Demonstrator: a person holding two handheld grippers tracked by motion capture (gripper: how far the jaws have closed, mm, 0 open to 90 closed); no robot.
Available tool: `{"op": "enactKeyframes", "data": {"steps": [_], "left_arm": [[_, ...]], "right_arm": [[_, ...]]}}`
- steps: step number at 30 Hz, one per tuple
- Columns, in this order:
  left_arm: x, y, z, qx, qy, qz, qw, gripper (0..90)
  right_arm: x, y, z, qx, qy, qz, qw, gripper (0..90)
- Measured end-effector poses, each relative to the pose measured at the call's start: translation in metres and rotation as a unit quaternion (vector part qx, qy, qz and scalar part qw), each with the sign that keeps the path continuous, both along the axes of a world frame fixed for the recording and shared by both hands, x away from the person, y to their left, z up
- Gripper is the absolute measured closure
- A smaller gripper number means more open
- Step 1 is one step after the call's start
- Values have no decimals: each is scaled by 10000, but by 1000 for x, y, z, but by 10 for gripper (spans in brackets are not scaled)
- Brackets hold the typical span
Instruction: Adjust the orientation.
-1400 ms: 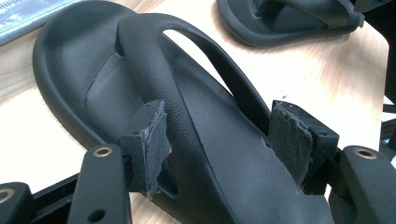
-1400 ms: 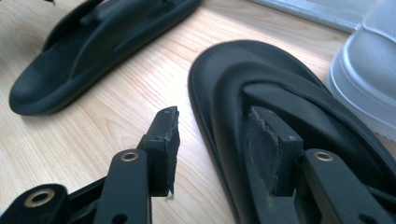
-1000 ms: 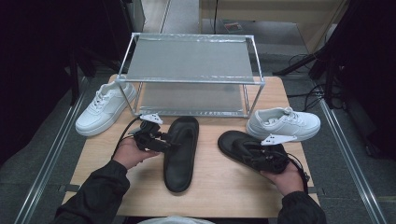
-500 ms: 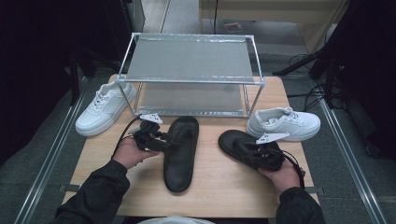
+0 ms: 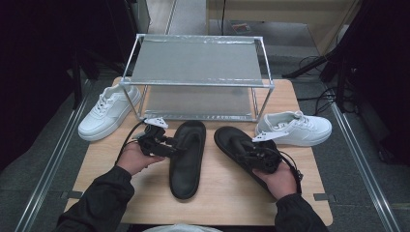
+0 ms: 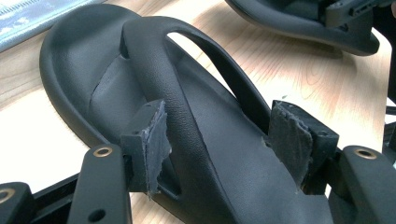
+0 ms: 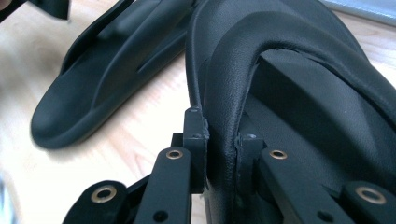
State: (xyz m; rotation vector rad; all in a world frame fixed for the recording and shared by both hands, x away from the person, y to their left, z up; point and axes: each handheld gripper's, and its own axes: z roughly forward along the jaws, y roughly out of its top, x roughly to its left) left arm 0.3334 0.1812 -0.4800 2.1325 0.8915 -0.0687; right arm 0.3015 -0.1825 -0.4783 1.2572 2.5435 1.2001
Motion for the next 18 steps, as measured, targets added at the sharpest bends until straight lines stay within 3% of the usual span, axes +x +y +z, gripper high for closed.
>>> {"op": "enactKeyframes", "data": {"steps": [7, 18], "left_arm": [[-5, 2, 1, -15, -47, -27, 10000, 376], [-18, 14, 2, -33, -125, 94, 9999, 377]], "right_arm": [[11, 21, -6, -238, 225, -380, 9987, 806], [30, 49, -16, -483, 204, -665, 9964, 802]]}}
